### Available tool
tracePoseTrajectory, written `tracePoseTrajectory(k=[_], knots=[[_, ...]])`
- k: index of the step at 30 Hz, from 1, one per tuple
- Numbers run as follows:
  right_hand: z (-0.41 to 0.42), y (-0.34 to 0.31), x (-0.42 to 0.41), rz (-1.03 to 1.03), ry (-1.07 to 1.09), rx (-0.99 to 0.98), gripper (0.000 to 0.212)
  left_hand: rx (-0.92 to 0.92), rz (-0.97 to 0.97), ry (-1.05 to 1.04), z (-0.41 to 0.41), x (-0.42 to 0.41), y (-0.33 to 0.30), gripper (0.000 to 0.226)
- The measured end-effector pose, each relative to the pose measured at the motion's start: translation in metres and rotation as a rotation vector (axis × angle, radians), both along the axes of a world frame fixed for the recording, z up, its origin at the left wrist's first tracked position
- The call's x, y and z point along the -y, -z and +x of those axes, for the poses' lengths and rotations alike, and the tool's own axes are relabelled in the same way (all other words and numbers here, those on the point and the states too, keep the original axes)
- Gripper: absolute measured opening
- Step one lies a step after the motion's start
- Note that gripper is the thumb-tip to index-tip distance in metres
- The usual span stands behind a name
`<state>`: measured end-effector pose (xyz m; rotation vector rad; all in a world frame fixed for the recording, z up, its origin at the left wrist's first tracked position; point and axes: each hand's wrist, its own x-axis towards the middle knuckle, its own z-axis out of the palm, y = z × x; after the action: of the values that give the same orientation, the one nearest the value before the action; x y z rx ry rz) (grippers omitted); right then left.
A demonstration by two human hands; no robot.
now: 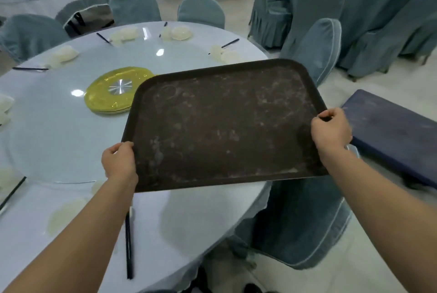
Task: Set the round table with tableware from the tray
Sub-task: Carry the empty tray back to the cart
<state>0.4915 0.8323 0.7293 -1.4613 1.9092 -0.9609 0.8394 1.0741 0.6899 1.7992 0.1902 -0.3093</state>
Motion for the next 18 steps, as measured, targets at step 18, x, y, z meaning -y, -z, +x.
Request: tracePoseTrajectory(k=[18], knots=[[-0.215, 0.019, 0.013, 0.003, 0.426, 0.026, 0.006, 0.120, 0.042, 0.442, -0.144, 0.179, -0.020, 0.026]])
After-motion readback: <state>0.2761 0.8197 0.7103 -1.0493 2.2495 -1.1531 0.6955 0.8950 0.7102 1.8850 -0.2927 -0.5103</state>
